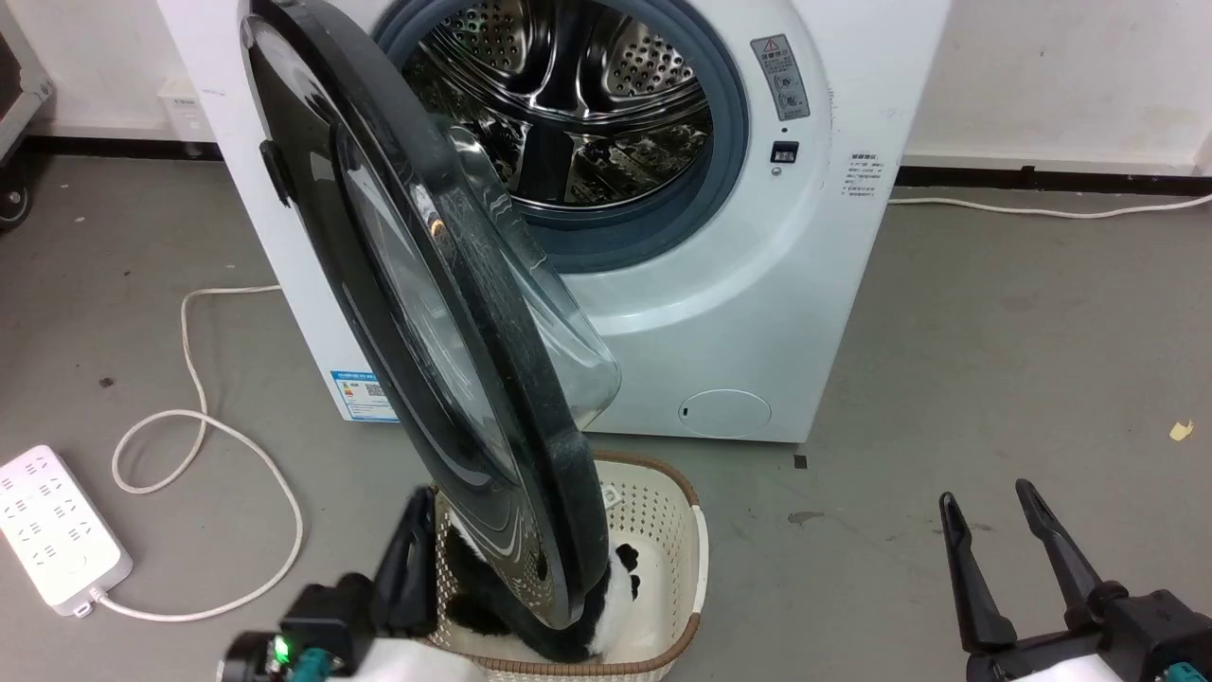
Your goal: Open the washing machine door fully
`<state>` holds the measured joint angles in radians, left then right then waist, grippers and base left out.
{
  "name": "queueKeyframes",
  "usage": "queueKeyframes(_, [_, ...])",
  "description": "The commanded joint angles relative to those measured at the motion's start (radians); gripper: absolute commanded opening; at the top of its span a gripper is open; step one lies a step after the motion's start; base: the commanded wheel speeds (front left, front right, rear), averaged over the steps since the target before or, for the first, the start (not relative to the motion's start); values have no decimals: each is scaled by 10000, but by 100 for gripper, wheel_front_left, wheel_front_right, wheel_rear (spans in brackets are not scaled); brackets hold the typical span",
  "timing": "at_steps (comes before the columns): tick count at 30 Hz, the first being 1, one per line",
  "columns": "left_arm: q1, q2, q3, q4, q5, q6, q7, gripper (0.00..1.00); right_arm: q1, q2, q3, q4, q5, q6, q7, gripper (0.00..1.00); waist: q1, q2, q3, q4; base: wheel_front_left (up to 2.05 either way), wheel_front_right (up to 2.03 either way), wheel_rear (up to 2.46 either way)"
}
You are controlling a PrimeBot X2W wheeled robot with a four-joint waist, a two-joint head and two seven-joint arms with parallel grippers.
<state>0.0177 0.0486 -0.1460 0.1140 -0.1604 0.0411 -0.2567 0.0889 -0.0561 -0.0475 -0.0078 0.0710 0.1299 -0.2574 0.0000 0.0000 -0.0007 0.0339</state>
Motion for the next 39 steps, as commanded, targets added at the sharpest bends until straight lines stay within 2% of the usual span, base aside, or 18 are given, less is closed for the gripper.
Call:
queueKeyframes(1, [-110, 16, 106, -275, -16, 41, -51, 0, 4, 57, 18, -14, 43, 8, -43, 100, 0, 0, -5, 0, 0, 0, 0])
queueKeyframes(14, [-1202, 16, 1159, -4094, -639, 627, -51, 0, -113, 58, 58, 8, 85, 8, -43, 100, 0, 0, -76, -57, 0, 0, 0])
queueKeyframes(19, [-1762, 16, 941, -5448, -501, 806, -51, 0, -108, 58, 81, 17, 140, 8, -43, 100, 0, 0, -85, -87, 0, 0, 0])
queueKeyframes(23, [-1894, 16, 416, -5843, -433, 922, -51, 0, -103, 58, 117, 41, 210, 8, -43, 100, 0, 0, -99, -121, 0, 0, 0])
queueKeyframes(30, [-1567, 16, -1556, -5007, -222, 510, -51, 0, -62, 58, 111, 71, 323, 8, -43, 100, 0, 0, -101, -136, 0, 0, 0])
queueKeyframes(35, [-1122, 16, -2927, -3126, -240, 264, -4, 0, -84, 58, 264, 85, 450, 8, -43, 100, 0, 0, -69, -172, 0, 0, 0])
queueKeyframes(39, [-1039, 16, -3545, -1591, -598, 260, 332, 0, -82, 58, 322, 67, 516, 8, -43, 100, 0, 0, -10, -217, 0, 0, 0])
